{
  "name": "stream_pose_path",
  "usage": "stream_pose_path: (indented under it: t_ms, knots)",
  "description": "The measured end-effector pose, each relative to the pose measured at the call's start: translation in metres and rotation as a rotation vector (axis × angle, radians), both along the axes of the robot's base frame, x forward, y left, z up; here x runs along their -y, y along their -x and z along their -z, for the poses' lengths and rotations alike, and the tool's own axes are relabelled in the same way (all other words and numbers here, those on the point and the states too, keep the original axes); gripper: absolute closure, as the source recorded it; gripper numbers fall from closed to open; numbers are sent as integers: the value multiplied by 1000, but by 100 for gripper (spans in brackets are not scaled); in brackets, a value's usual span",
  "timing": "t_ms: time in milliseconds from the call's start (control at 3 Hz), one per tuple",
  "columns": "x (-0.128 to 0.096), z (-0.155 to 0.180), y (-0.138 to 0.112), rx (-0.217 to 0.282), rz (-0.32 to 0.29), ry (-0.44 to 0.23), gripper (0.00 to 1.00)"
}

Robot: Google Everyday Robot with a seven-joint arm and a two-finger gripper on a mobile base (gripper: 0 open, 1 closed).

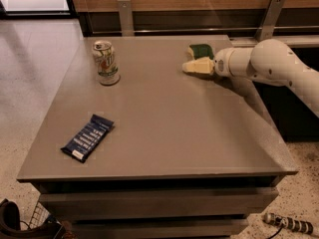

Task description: Pick sponge

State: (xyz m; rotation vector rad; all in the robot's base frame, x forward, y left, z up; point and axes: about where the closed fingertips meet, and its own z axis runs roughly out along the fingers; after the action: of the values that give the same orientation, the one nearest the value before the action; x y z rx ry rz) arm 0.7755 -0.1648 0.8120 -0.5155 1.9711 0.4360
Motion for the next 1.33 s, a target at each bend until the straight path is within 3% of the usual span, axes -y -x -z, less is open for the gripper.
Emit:
stream_pose_path:
  t_ms: [333, 1000, 1333]
  knots:
    - [-4, 2, -1, -2, -5, -1, 54]
    - [-5, -2, -1, -3, -6, -1, 100]
    - [-5, -5, -1, -2, -16, -9, 100]
